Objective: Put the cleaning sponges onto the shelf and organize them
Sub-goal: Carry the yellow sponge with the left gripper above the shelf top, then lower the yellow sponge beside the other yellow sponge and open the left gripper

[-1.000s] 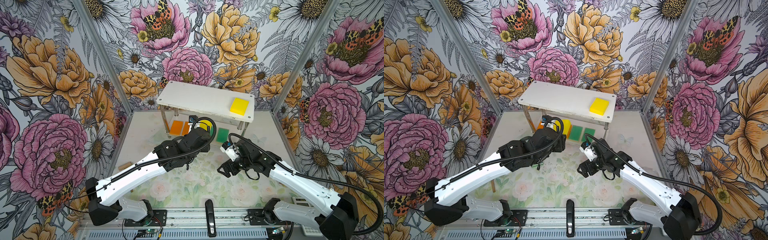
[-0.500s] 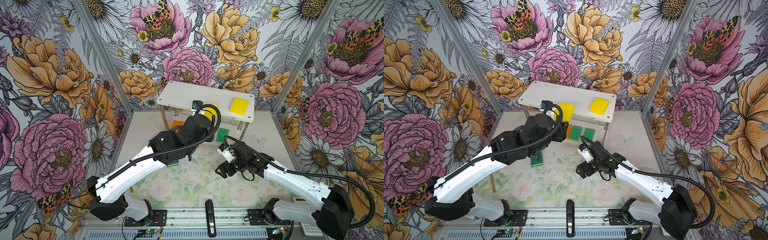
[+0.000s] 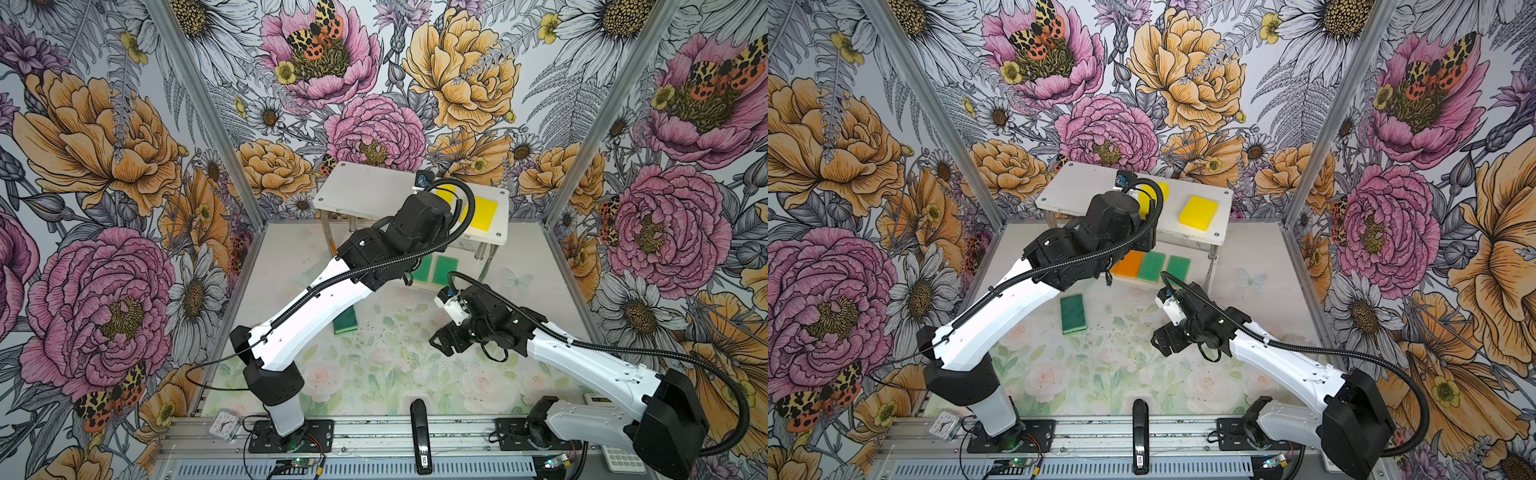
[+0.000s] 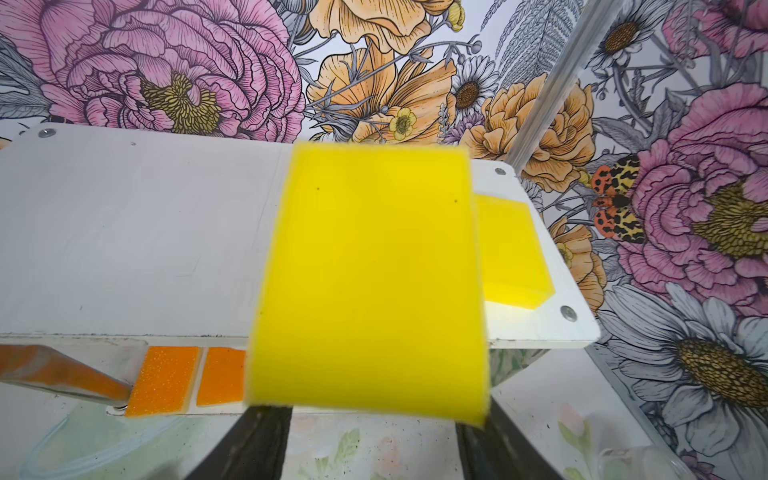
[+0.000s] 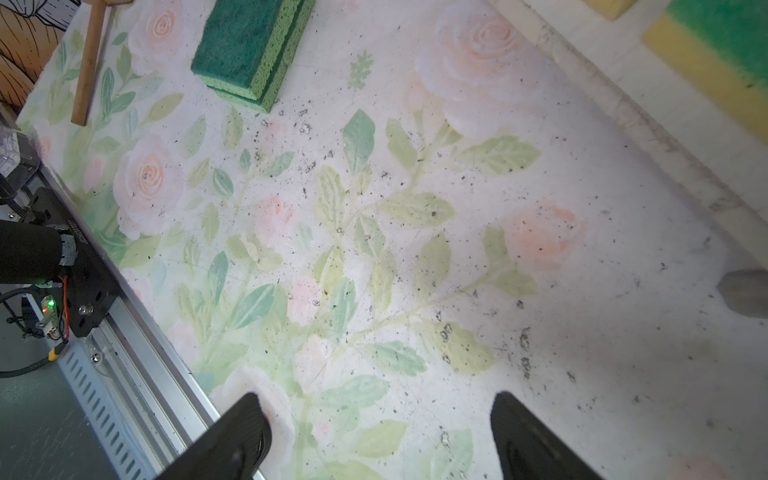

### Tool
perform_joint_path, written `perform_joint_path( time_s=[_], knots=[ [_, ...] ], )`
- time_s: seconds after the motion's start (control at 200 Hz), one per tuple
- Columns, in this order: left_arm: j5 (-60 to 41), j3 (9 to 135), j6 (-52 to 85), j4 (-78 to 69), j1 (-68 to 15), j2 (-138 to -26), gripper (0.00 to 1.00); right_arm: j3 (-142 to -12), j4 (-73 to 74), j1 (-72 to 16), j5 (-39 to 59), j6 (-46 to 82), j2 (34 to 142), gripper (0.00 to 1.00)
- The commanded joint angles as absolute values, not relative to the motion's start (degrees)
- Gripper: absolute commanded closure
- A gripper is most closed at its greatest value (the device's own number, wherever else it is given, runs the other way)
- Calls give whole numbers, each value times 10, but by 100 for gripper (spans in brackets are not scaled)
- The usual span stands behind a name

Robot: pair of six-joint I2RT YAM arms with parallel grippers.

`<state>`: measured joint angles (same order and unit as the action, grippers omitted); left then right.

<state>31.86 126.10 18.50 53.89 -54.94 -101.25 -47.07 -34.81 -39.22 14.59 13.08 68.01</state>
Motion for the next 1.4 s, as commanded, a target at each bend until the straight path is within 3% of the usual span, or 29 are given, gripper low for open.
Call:
perform_joint_path(
  time_s=[0.0, 0.696, 1.396],
  knots=[
    [288, 1295, 159, 548, -524, -1032, 38, -466, -333, -399, 142, 138, 676, 11],
    [249, 1388, 139, 548, -483, -1152, 36, -464, -331, -401, 142, 139, 678, 11],
    [268, 1403, 158, 548, -502, -1174, 35, -465, -331, -401, 138, 136, 680, 11]
  ],
)
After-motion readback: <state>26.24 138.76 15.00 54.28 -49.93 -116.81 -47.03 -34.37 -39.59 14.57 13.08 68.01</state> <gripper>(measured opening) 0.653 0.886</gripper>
